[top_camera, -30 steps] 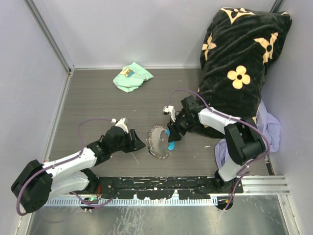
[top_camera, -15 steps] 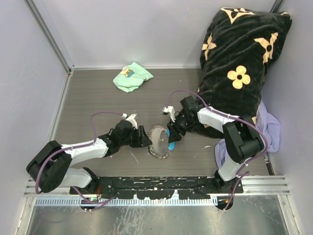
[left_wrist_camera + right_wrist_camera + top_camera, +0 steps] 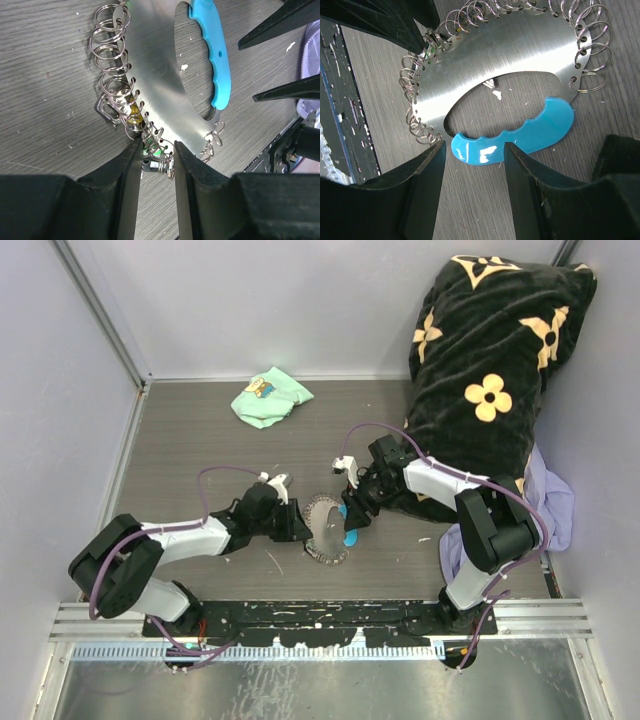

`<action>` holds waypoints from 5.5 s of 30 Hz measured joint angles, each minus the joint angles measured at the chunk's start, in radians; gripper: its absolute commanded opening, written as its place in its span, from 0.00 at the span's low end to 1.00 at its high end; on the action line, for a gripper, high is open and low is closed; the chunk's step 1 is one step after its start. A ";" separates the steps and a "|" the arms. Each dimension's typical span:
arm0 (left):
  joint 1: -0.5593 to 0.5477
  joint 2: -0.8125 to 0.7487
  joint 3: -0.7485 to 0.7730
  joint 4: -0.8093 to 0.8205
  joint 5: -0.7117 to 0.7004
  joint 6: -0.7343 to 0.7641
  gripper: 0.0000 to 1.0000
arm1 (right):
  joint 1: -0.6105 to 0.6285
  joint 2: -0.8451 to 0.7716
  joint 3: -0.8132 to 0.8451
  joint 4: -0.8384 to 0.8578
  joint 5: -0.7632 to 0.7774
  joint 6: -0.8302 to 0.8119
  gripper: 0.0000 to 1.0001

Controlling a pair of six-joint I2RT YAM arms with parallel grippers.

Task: Remove the keys from the keyring
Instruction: Move the keyring to the center of the board, then pick up the keyring from the center of the board.

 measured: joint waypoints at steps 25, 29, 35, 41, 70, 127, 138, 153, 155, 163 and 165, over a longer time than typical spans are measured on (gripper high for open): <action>0.000 -0.147 0.001 0.055 -0.005 0.050 0.00 | -0.112 -0.048 -0.024 0.127 -0.061 0.182 0.63; 0.000 -0.218 0.001 0.082 -0.008 0.050 0.00 | -0.152 -0.088 -0.058 0.208 -0.102 0.269 0.68; 0.000 -0.285 -0.001 0.089 -0.016 0.047 0.00 | -0.169 -0.095 -0.119 0.343 -0.184 0.423 0.69; 0.000 -0.351 -0.001 0.071 -0.035 0.048 0.00 | -0.168 -0.095 -0.188 0.521 -0.245 0.588 0.71; 0.038 -0.340 0.294 0.000 -0.019 0.130 0.00 | -0.042 0.004 -0.304 1.250 -0.272 1.775 0.83; 0.038 -0.465 0.231 0.043 -0.002 0.100 0.36 | -0.098 -0.114 -0.251 1.033 -0.202 1.512 0.20; 0.038 -0.630 0.080 -0.062 -0.128 0.048 0.57 | -0.106 -0.139 -0.123 0.646 -0.008 1.081 0.18; 0.039 -0.651 0.014 -0.095 -0.156 -0.006 0.70 | -0.024 -0.325 -0.003 0.346 0.516 0.483 0.19; 0.041 -0.632 0.014 -0.084 -0.146 -0.007 0.73 | 0.046 -0.350 0.009 0.335 0.633 0.365 0.20; 0.091 -0.505 0.014 0.022 -0.033 -0.012 0.85 | 0.319 -0.396 0.039 0.328 1.018 -0.064 0.20; 0.108 -0.481 0.011 0.060 -0.010 -0.019 0.86 | 0.359 -0.399 0.039 0.329 1.101 -0.154 0.20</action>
